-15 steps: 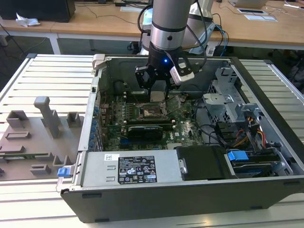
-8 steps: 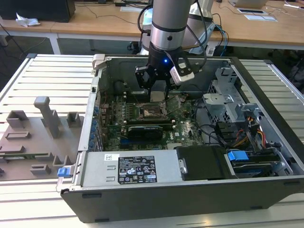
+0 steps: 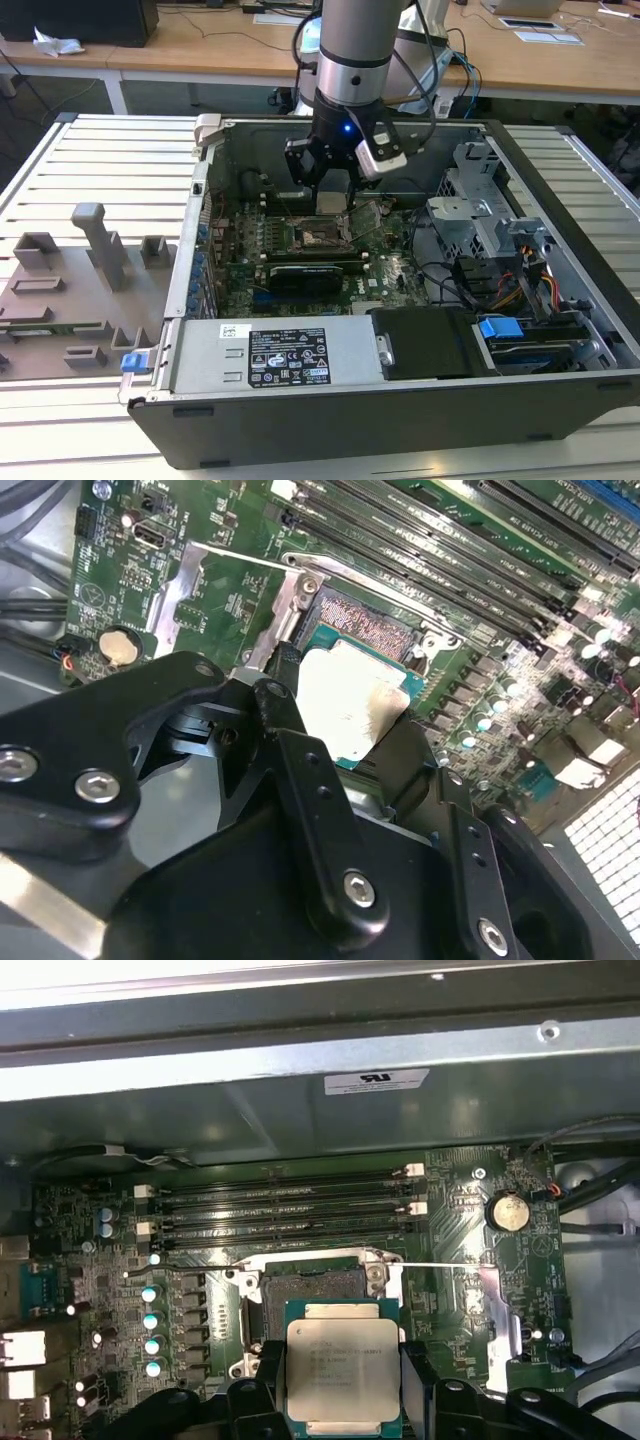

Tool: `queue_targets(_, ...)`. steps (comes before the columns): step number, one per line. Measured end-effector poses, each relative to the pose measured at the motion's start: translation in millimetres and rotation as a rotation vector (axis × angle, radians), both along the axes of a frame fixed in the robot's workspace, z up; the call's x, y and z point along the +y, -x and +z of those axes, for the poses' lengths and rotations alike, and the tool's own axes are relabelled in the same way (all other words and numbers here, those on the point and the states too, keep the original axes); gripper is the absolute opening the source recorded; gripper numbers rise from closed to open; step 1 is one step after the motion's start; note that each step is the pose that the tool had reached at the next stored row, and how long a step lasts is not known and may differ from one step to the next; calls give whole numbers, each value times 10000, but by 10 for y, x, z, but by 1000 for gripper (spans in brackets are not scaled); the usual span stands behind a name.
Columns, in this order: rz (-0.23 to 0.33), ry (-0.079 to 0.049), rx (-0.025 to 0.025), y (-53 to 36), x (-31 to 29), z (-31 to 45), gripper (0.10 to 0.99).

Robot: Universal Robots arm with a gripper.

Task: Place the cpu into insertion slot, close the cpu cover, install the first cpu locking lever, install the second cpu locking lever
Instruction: 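Place the cpu into insertion slot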

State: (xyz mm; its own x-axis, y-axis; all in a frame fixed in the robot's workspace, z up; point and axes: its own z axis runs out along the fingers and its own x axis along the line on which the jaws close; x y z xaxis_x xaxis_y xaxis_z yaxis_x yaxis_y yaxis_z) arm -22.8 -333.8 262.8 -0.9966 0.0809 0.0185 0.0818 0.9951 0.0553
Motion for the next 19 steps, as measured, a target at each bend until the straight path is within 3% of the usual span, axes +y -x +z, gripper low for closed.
queue_targets(19,-1504,57,-1,0,0,-12,541)
